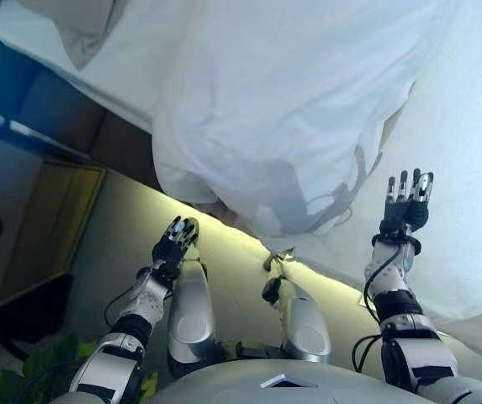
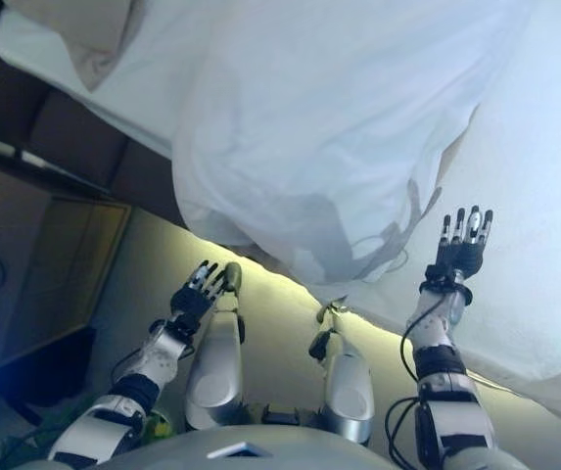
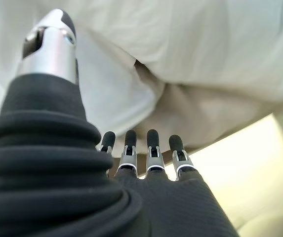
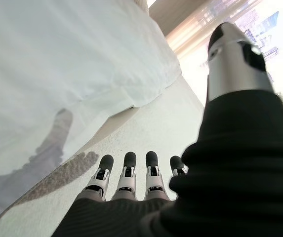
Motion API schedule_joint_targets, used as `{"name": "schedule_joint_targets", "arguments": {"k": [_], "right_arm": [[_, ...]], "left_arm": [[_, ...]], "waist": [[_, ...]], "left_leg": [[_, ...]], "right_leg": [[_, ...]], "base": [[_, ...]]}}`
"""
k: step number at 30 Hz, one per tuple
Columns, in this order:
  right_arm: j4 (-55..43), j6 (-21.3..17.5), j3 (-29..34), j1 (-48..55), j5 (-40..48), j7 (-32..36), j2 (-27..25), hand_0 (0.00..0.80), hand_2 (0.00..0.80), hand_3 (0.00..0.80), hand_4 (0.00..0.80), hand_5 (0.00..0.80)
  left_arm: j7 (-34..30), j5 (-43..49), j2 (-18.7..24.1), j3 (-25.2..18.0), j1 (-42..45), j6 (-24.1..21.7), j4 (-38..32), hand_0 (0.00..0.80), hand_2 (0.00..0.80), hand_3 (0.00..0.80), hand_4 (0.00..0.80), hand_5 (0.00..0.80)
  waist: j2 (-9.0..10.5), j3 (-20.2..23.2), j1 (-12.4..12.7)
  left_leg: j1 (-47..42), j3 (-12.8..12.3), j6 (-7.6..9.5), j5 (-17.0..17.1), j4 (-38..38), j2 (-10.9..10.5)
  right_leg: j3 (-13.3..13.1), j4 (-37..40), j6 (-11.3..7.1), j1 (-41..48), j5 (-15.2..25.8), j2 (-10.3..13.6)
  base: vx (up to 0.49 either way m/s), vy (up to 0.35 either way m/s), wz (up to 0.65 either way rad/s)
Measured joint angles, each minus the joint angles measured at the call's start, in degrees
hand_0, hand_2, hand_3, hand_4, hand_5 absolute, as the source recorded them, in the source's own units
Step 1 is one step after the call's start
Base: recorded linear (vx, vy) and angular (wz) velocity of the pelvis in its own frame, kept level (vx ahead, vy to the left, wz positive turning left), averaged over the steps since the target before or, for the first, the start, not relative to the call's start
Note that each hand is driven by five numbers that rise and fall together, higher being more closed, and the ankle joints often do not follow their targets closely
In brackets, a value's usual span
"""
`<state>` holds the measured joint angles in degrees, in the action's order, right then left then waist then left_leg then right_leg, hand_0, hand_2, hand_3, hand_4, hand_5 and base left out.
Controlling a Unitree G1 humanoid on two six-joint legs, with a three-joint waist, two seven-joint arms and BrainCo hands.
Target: Make the bed neatly
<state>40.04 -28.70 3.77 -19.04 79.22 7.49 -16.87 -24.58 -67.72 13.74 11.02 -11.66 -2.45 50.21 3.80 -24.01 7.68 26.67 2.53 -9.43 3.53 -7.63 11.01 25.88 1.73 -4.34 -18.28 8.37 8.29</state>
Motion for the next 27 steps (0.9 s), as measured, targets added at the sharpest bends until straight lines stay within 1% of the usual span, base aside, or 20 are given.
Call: {"name": "schedule_joint_targets", "arguments": {"k": [3, 5, 7, 10, 12, 14, 15, 17, 20, 23, 25, 27], "right_arm": [[1.2, -0.2, 0.0, -2.8, 2.1, 1.3, -0.3, 0.000, 0.000, 0.000, 0.000, 0.000], [1.2, -0.2, 0.0, -4.2, 2.6, 1.5, -1.5, 0.000, 0.000, 0.000, 0.000, 0.000], [1.2, -0.2, 0.0, -5.4, 2.6, 1.3, -2.5, 0.000, 0.000, 0.000, 0.000, 0.000], [0.9, -0.2, -0.1, -6.7, 3.5, -0.3, -4.0, 0.000, 0.000, 0.000, 0.000, 0.000], [0.9, -0.3, -0.1, -7.2, 3.8, -1.5, -4.2, 0.000, 0.000, 0.000, 0.000, 0.000], [0.9, -1.1, -0.9, -8.3, 4.1, -3.0, -4.2, 0.000, 0.000, 0.000, 0.000, 0.000], [0.8, -1.4, -1.5, -9.0, 4.5, -3.6, -4.2, 0.000, 0.000, 0.000, 0.000, 0.000], [0.7, -2.3, -2.6, -10.3, 4.8, -5.6, -4.2, 0.000, 0.000, 0.000, 0.000, 0.000], [0.6, -3.1, -3.9, -12.5, 4.7, -8.6, -4.2, 0.000, 0.000, 0.000, 0.000, 0.000], [0.3, -4.6, -4.4, -14.8, 4.6, -11.4, -4.2, 0.000, 0.000, 0.000, 0.000, 0.000], [0.2, -4.9, -4.5, -15.8, 3.2, -13.5, -4.2, 0.000, 0.000, 0.000, 0.000, 0.000], [-0.7, -5.0, -5.0, -17.2, 1.6, -15.6, -4.2, 0.000, 0.000, 0.000, 0.000, 0.000]], "left_arm": [[-3.0, -3.2, -0.2, 0.2, -1.4, 3.1, 0.1, 0.000, 0.000, 0.000, 0.000, 0.000], [-4.6, -5.6, -0.3, 0.3, -1.7, 4.7, 0.0, 0.000, 0.000, 0.000, 0.000, 0.000], [-6.0, -9.8, -0.2, 0.2, -1.7, 6.8, -0.2, 0.000, 0.000, 0.000, 0.000, 0.000], [-9.3, -15.3, 0.8, 0.3, -1.7, 11.0, -0.7, 0.000, 0.000, 0.000, 0.000, 0.000], [-10.9, -16.9, 1.3, 0.8, -1.8, 12.7, -1.5, 0.000, 0.000, 0.000, 0.000, 0.000], [-11.8, -18.0, 2.1, 3.8, -2.0, 13.4, -3.5, 0.000, 0.000, 0.000, 0.000, 0.000], [-12.0, -18.8, 2.1, 4.7, -2.2, 14.0, -4.2, 0.000, 0.000, 0.000, 0.000, 0.000], [-11.9, -21.4, 1.9, 8.5, -3.6, 14.3, -4.6, 0.000, 0.000, 0.000, 0.000, 0.000], [-11.5, -25.9, 1.4, 12.2, -5.2, 14.2, -6.3, 0.000, 0.000, 0.000, 0.000, 0.000], [-11.3, -31.8, 0.3, 14.8, -7.7, 13.8, -7.1, 0.000, 0.000, 0.000, 0.000, 0.000], [-10.2, -37.1, 0.2, 17.0, -9.5, 12.8, -8.6, 0.000, 0.000, 0.000, 0.000, 0.000], [-9.7, -41.5, -0.2, 17.6, -10.8, 12.0, -9.1, 0.000, 0.000, 0.000, 0.000, 0.000]], "waist": [[1.40, -0.9, 1.2], [1.67, -1.1, 1.4], [1.95, -1.2, 1.6], [2.11, -1.3, 2.3], [2.50, -1.5, 2.7], [2.82, -1.6, 2.7], [2.94, -1.7, 2.7], [3.14, -1.8, 2.8], [3.93, -2.1, 2.7], [4.13, -2.2, 2.7], [4.17, -2.3, 2.6], [4.17, -2.3, 2.6]], "left_leg": [[1.5, 0.8, -0.16, 0.1, -0.3, 0.1], [2.8, 1.1, -0.15, 0.1, -0.9, 0.0], [3.5, 1.2, -0.06, 0.2, -1.1, 0.0], [5.2, 1.6, -0.04, 0.2, -1.8, 0.0], [5.7, 1.7, -0.02, 0.2, -2.1, 0.0], [6.9, 2.1, 0.00, 0.2, -2.7, -0.1], [7.4, 2.2, 0.00, 0.2, -3.0, -0.1], [8.1, 2.2, 0.08, 0.3, -3.5, -0.1], [8.3, 2.2, 0.14, 0.3, -3.6, -0.1], [8.9, 2.2, 0.17, 0.3, -3.9, -0.1], [9.5, 1.8, 0.25, 0.4, -3.9, -0.1], [9.9, 1.1, 0.39, 0.5, -3.8, -0.1]], "right_leg": [[0.2, 0.0, 0.08, -0.9, 0.0, -0.2], [0.7, 0.0, 0.08, -1.4, 0.0, -0.1], [1.3, 0.0, 0.06, -1.6, -0.1, -0.1], [1.7, 0.0, 0.01, -2.4, -0.1, -0.1], [2.0, 0.0, 0.01, -2.6, -0.1, -0.1], [2.3, 0.0, -0.02, -3.1, -0.1, -0.1], [2.5, -0.1, -0.01, -3.4, -0.1, -0.1], [2.8, -0.2, 0.00, -3.6, -0.1, -0.1], [2.8, -0.4, 0.02, -3.9, -0.1, 0.0], [2.8, -0.6, 0.04, -4.4, 0.0, 0.0], [2.4, -0.8, 0.09, -5.4, 0.0, 0.2], [1.8, -1.2, 0.10, -6.4, 0.1, 0.4]], "base": [[-0.034, -0.047, 0.10], [-0.008, -0.012, 0.13], [0.001, -0.036, 0.13], [-0.003, -0.042, 0.09], [-0.012, -0.043, 0.08], [-0.018, -0.030, 0.11], [-0.017, -0.022, 0.07], [-0.011, -0.014, 0.06], [0.000, 0.000, 0.00], [-0.047, 0.063, -0.01], [-0.035, 0.063, -0.09], [-0.031, 0.079, -0.14]]}}
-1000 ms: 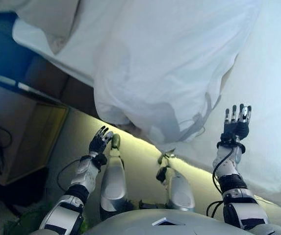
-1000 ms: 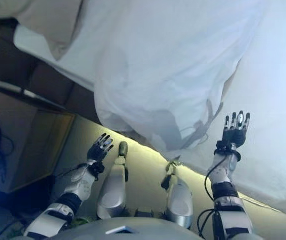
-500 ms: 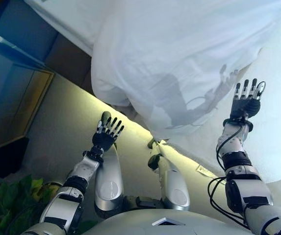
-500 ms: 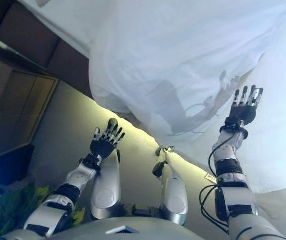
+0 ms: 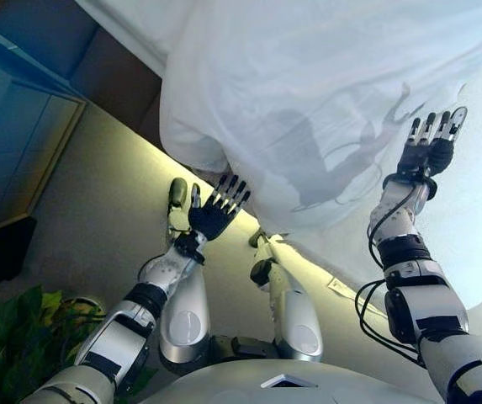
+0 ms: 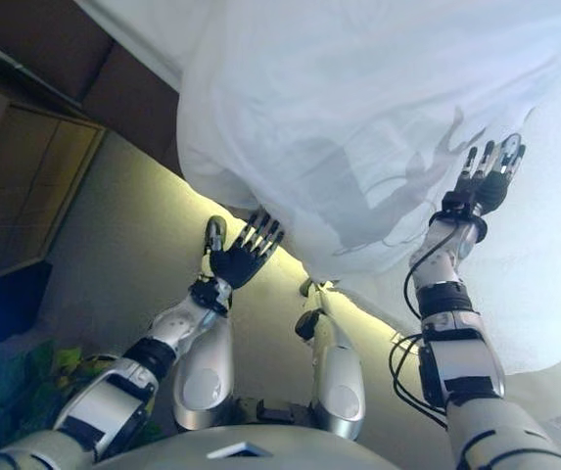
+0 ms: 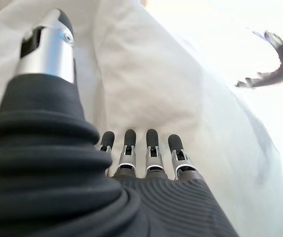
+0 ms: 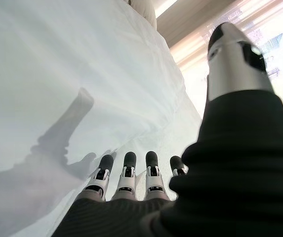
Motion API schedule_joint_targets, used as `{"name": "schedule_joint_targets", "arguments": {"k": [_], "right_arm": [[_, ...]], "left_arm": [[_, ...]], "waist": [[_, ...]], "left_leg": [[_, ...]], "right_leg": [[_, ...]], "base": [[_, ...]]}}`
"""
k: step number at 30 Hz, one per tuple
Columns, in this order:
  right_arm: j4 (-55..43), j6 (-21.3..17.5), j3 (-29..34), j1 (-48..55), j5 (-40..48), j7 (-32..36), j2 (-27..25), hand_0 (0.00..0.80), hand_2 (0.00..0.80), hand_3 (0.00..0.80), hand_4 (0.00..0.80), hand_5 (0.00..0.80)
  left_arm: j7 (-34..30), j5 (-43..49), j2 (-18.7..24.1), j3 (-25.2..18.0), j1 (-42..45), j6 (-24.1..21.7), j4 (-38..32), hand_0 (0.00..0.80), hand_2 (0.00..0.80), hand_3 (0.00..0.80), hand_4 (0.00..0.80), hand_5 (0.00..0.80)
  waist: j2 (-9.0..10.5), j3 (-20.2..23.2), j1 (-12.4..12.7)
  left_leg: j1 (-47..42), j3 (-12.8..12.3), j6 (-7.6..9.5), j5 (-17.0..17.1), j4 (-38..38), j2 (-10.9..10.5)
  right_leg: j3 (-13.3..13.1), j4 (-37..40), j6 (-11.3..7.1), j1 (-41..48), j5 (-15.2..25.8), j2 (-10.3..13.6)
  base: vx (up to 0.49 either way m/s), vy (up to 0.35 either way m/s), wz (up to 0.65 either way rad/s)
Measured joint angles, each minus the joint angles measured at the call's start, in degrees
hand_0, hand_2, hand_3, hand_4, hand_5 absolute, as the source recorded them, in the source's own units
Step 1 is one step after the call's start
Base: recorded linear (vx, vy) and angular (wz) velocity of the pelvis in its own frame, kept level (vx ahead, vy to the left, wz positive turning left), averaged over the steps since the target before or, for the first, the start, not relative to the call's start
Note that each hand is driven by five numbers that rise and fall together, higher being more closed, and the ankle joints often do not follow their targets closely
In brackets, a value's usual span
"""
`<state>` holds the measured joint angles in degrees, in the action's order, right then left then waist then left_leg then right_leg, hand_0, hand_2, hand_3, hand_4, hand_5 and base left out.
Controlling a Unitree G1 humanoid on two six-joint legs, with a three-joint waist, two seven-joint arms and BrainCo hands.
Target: Make the bed neatly
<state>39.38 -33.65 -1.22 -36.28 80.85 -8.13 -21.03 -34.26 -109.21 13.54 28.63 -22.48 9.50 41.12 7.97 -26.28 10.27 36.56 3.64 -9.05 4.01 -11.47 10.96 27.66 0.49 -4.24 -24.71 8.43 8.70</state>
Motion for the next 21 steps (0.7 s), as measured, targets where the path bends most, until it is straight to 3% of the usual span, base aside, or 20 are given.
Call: {"name": "schedule_joint_targets", "arguments": {"k": [12, 18, 21], "right_arm": [[-8.5, -1.1, -3.9, -1.1, -13.4, -12.3, 0.5, 0.000, 0.000, 0.000, 0.000, 0.000], [-11.1, -1.1, -4.0, -1.0, -19.7, -16.3, 1.3, 0.000, 0.000, 0.000, 0.000, 0.000], [-11.3, -1.5, -4.1, -0.4, -21.2, -17.3, 2.9, 0.000, 0.000, 0.000, 0.000, 0.000]], "left_arm": [[4.4, -2.9, -2.8, 1.8, -1.0, -5.8, -1.5, 0.000, 0.000, 0.000, 0.000, 0.000], [4.3, -1.7, -5.3, 0.8, -1.0, -8.0, 0.6, 0.000, 0.000, 0.000, 0.000, 0.000], [4.4, 0.1, -6.3, -1.7, -0.9, -8.9, 2.7, 0.000, 0.000, 0.000, 0.000, 0.000]], "waist": [[-0.95, -1.1, -1.4], [-1.81, -1.8, -1.5], [-1.97, -2.3, -1.5]], "left_leg": [[0.1, -2.1, 0.76, 0.5, 0.7, -0.7], [2.4, -2.9, 1.15, 0.6, -0.3, -1.1], [3.2, -2.9, 1.16, 0.6, -0.8, -0.9]], "right_leg": [[-2.2, -2.2, -0.10, -3.0, 0.0, 1.6], [-3.4, -4.4, -0.25, -6.3, -0.2, 2.5], [-3.5, -5.1, -0.08, -7.3, -0.3, 2.5]], "base": [[-0.031, 0.081, -0.07], [-0.020, 0.039, -0.06], [-0.005, 0.002, -0.02]]}}
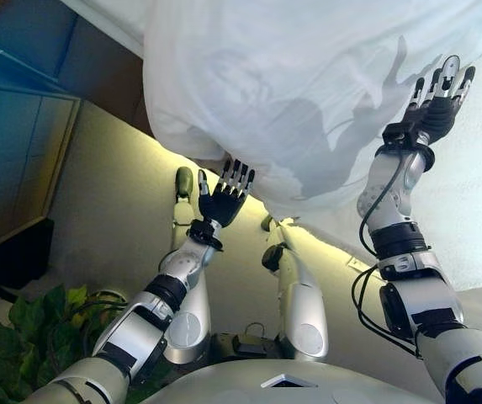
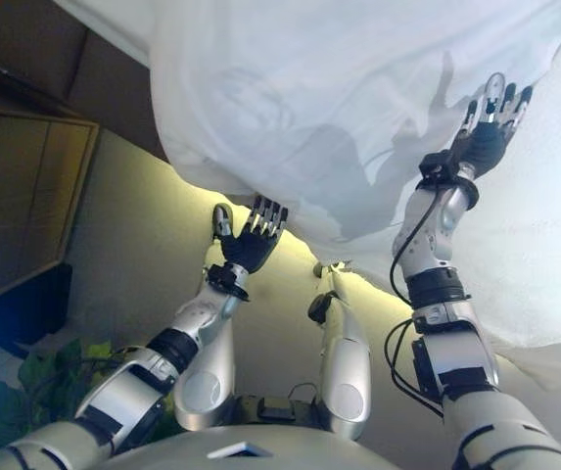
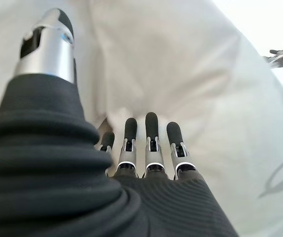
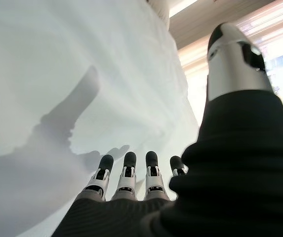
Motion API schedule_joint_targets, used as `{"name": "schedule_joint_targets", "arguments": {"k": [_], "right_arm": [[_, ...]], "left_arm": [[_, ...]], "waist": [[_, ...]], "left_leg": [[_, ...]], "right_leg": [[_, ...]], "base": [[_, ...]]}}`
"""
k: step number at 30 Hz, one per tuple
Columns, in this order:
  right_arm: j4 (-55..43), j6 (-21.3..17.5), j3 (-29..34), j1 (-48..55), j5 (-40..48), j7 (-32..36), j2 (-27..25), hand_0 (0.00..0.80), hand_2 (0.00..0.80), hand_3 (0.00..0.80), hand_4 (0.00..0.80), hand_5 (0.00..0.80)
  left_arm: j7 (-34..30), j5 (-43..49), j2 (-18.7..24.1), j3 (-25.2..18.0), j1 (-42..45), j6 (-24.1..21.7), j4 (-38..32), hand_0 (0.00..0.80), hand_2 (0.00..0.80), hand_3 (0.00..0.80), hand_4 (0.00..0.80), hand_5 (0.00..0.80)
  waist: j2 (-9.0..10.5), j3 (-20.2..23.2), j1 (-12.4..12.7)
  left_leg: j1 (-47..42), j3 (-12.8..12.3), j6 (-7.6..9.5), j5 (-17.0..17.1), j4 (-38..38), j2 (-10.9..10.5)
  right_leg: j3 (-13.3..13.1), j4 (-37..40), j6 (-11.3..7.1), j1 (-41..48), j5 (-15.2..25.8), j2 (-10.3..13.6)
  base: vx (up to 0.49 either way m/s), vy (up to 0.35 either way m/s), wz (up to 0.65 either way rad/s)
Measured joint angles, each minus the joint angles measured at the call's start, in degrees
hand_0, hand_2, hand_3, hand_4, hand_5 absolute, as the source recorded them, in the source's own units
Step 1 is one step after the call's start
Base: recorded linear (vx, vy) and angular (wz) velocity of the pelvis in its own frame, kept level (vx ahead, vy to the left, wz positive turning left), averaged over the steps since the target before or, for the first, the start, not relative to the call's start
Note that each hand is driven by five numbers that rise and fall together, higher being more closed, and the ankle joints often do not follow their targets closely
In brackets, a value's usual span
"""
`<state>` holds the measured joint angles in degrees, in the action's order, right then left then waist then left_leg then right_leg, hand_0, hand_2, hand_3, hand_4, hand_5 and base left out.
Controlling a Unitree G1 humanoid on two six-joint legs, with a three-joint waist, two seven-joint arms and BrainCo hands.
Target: Make the bed neatly
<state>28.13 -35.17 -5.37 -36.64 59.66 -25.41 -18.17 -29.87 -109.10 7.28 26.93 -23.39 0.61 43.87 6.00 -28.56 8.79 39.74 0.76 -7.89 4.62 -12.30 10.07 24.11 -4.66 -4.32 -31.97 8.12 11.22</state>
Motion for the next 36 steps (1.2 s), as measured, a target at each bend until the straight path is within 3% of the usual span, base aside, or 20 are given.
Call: {"name": "schedule_joint_targets", "arguments": {"k": [9, 18, 27, 32, 36], "right_arm": [[-1.9, -3.3, -0.3, -1.3, -5.1, -3.1, 0.0, 0.000, 0.000, 0.000, 0.000, 0.000], [-2.1, -3.2, -1.3, -3.5, -5.1, -3.5, -0.8, 0.000, 0.000, 0.000, 0.000, 0.000], [-2.2, -2.7, -2.3, -3.7, -5.0, -3.6, -0.6, 0.000, 0.000, 0.000, 0.000, 0.000], [1.7, -0.9, -2.6, -3.7, -4.9, -3.6, -0.1, 0.000, 0.000, 0.000, 0.000, 0.000], [9.6, -0.7, -2.1, -1.9, 1.3, -1.0, 2.3, 0.000, 0.000, 0.000, 0.000, 0.000]], "left_arm": [[-0.4, 3.9, -0.4, -1.3, -0.1, -0.5, 3.2, 0.000, 0.000, 0.000, 0.000, 0.000], [-1.8, 4.7, 0.7, -1.7, -3.6, -3.8, 2.6, 0.000, 0.000, 0.000, 0.000, 0.000], [-0.4, 4.6, 0.7, -2.3, -4.0, -3.8, 3.5, 0.000, 0.000, 0.000, 0.000, 0.000], [-0.4, 4.8, 1.1, -2.3, -3.8, -3.7, 4.8, 0.000, 0.000, 0.000, 0.000, 0.000], [-0.4, 7.1, 1.7, -2.3, -4.0, -3.7, 5.0, 0.000, 0.000, 0.000, 0.000, 0.000]], "waist": [[-0.13, -0.4, -0.2], [-0.02, -0.6, -1.7], [0.04, -0.6, -2.9], [0.02, -0.6, -3.1], [-0.17, -0.5, -3.2]], "left_leg": [[5.3, 0.1, 0.93, -1.4, -5.3, -0.8], [14.5, 1.2, 2.75, -9.8, -25.1, -1.0], [16.7, 0.5, 3.88, -11.0, -28.5, -1.8], [11.6, -0.9, 3.89, -11.0, -26.3, -2.0], [6.0, -2.4, 4.01, -11.0, -23.8, -2.8]], "right_leg": [[-1.5, -8.0, 0.00, -6.6, -2.6, 2.4], [-5.4, -26.3, 0.08, -15.8, -9.7, 6.3], [-6.5, -27.4, -0.45, -18.0, -8.5, 7.6], [-7.2, -26.2, -0.46, -14.2, -8.1, 7.8], [-7.6, -22.3, -0.99, -9.2, -6.9, 7.8]], "base": [[-0.045, 0.067, -0.01], [0.007, 0.053, -0.07], [0.014, 0.029, -0.09], [0.041, 0.013, -0.02], [0.036, 0.132, -0.08]]}}
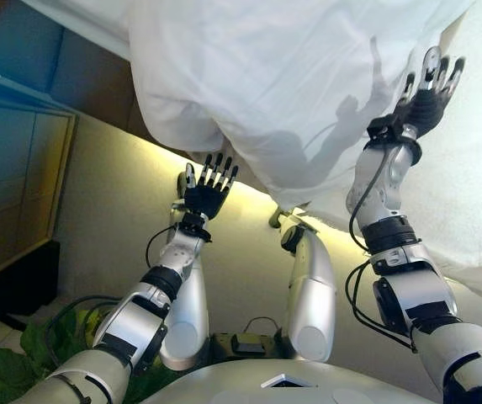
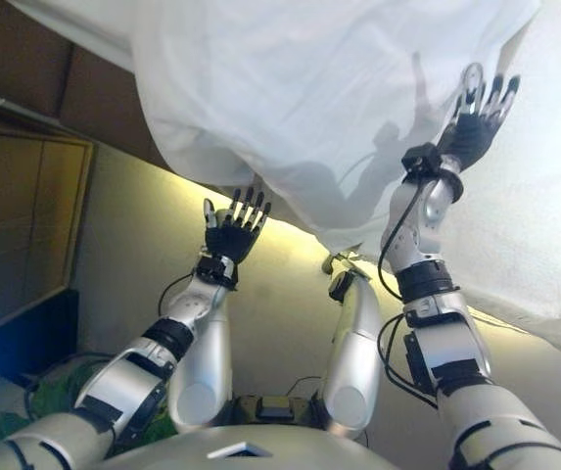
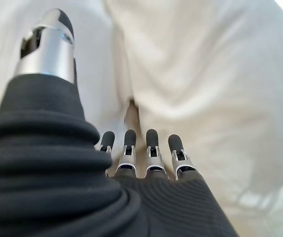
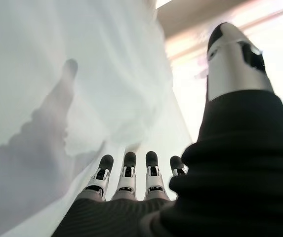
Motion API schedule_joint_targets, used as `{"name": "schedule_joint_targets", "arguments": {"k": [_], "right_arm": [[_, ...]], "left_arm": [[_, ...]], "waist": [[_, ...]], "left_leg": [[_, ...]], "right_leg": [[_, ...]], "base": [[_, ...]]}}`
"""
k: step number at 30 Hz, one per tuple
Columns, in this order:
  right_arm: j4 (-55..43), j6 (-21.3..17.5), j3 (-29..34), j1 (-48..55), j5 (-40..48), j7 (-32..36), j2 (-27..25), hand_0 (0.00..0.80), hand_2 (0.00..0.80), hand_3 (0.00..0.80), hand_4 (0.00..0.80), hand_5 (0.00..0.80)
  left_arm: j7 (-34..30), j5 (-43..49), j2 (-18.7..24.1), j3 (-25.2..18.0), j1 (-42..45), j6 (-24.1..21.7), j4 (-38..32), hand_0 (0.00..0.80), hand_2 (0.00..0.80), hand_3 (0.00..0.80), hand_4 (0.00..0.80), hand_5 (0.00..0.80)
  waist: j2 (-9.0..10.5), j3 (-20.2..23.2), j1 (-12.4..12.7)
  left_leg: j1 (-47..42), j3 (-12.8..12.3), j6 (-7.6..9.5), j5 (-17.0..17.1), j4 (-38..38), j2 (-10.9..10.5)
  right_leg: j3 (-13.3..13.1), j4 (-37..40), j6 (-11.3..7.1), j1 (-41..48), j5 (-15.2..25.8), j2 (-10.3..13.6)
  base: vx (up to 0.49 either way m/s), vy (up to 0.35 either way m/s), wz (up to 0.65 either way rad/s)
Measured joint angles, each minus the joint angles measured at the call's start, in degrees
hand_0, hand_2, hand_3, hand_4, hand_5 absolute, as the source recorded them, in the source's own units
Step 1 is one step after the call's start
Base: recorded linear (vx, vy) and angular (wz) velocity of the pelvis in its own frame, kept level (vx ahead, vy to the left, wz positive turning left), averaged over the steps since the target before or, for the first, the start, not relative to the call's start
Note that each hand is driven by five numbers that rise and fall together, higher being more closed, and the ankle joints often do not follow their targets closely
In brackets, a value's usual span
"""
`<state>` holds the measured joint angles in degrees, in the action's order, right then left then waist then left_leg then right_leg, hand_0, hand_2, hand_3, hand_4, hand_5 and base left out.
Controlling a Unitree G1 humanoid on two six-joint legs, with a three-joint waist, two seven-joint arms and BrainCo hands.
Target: Make the bed neatly
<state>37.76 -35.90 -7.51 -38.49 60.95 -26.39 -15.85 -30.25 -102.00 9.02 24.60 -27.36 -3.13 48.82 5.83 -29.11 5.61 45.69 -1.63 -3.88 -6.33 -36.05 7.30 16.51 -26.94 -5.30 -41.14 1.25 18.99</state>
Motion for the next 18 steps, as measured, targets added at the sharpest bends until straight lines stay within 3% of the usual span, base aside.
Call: {"name": "schedule_joint_targets", "arguments": {"k": [4, 6, 8, 9, 10, 11, 12, 14, 16, 18], "right_arm": [[4.9, 0.0, 0.3, 0.9, 3.0, 4.5, 2.0, 0.000, 0.000, 0.000, 0.000, 0.000], [5.2, 0.0, 0.3, 0.5, 2.7, 5.4, 2.2, 0.000, 0.000, 0.000, 0.000, 0.000], [5.4, 0.0, 0.4, 0.4, 2.7, 6.9, 2.8, 0.000, 0.000, 0.000, 0.000, 0.000], [5.4, 0.0, 0.5, 0.4, 2.7, 7.9, 3.3, 0.000, 0.000, 0.000, 0.000, 0.000], [5.9, 0.0, 0.6, 0.5, 2.7, 9.0, 3.6, 0.000, 0.000, 0.000, 0.000, 0.000], [6.2, 0.1, 0.8, 0.5, 2.7, 9.9, 3.4, 0.000, 0.000, 0.000, 0.000, 0.000], [6.1, -0.1, 1.0, 0.5, 2.7, 11.0, 3.3, 0.000, 0.000, 0.000, 0.000, 0.000], [6.1, -0.3, 1.2, 1.8, 2.8, 12.7, 4.0, 0.000, 0.000, 0.000, 0.000, 0.000], [6.1, -1.3, 1.1, 2.6, 3.0, 14.1, 4.9, 0.000, 0.000, 0.000, 0.000, 0.000], [6.2, -2.5, 0.5, 1.7, 4.3, 15.2, 5.7, 0.000, 0.000, 0.000, 0.000, 0.000]], "left_arm": [[0.0, 0.2, -0.1, 0.0, -0.4, 0.8, 0.2, 0.000, 0.000, 0.000, 0.000, 0.000], [0.2, 1.3, -0.1, 0.0, -0.5, 1.5, 0.4, 0.000, 0.000, 0.000, 0.000, 0.000], [0.4, 1.9, -0.2, -0.1, -0.2, 1.8, 1.0, 0.000, 0.000, 0.000, 0.000, 0.000], [0.4, 2.0, -0.2, -0.1, -0.1, 1.9, 1.1, 0.000, 0.000, 0.000, 0.000, 0.000], [0.4, 2.1, -0.5, -0.4, -0.1, 2.2, 1.3, 0.000, 0.000, 0.000, 0.000, 0.000], [0.4, 2.2, -1.6, -0.9, -0.1, 2.5, 1.2, 0.000, 0.000, 0.000, 0.000, 0.000], [0.4, 2.2, -2.2, -1.5, -0.6, 2.7, 1.1, 0.000, 0.000, 0.000, 0.000, 0.000], [0.6, 2.3, -2.0, -1.8, -0.8, 2.7, 1.0, 0.000, 0.000, 0.000, 0.000, 0.000], [1.1, 2.3, -1.6, -1.8, -0.8, 2.7, 0.9, 0.000, 0.000, 0.000, 0.000, 0.000], [1.5, 2.4, -1.1, -3.3, -1.1, 2.4, 0.7, 0.000, 0.000, 0.000, 0.000, 0.000]], "waist": [[-0.69, -0.1, -0.1], [-1.27, -0.3, -0.2], [-2.13, -0.2, -0.1], [-2.40, -0.1, -0.2], [-2.98, -0.1, -0.1], [-4.59, 0.1, 0.3], [-7.18, 0.1, 0.1], [-7.76, 0.1, 1.2], [-7.73, 0.1, 3.0], [-7.72, 0.1, 3.4]], "left_leg": [[-2.7, -0.2, 0.67, -0.6, 1.2, -1.7], [-3.7, -1.8, 1.45, -1.0, 1.5, -2.7], [-5.2, -2.5, 2.76, -1.9, 1.5, -3.8], [-5.7, -3.0, 3.53, -2.3, 0.9, -4.6], [-5.8, -2.7, 5.84, -3.0, 0.3, -5.5], [-5.8, -3.7, 5.55, -2.9, 0.5, -3.7], [-4.9, -3.9, 5.76, -2.8, 0.2, -2.5], [-4.9, -3.9, 5.95, -2.2, 0.8, -2.3], [-4.9, -3.8, 5.54, -1.5, 1.5, -2.4], [-4.1, -0.7, 3.87, 0.8, 3.8, -2.4]], "right_leg": [[-0.8, 5.5, -0.44, 2.4, 3.8, 0.6], [-1.7, 9.3, -0.92, 3.6, 6.5, 0.8], [-1.8, 14.1, 1.36, 6.1, 9.5, 1.1], [-1.7, 16.0, 1.44, 7.0, 9.5, 1.6], [-1.5, 17.4, 0.67, 7.9, 8.5, 2.1], [-1.3, 11.9, 0.27, 6.2, 5.3, 3.0], [-2.1, -0.8, 1.01, 3.2, 2.1, 2.8], [-3.5, -14.9, 1.28, 2.6, -4.4, 2.7], [-3.2, -13.9, 0.96, 6.9, -8.1, 0.7], [-2.6, -5.0, -0.27, 10.1, -9.3, -2.6]], "base": [[0.009, 0.246, -0.32], [-0.027, 0.318, -0.39], [-0.081, 0.329, -0.49], [-0.095, 0.300, -0.47], [-0.100, 0.246, -0.51], [-0.070, 0.115, -0.37], [-0.051, 0.008, -0.21], [-0.030, -0.176, -0.02], [-0.078, -0.471, -0.06], [-0.107, -0.485, -0.06]]}}
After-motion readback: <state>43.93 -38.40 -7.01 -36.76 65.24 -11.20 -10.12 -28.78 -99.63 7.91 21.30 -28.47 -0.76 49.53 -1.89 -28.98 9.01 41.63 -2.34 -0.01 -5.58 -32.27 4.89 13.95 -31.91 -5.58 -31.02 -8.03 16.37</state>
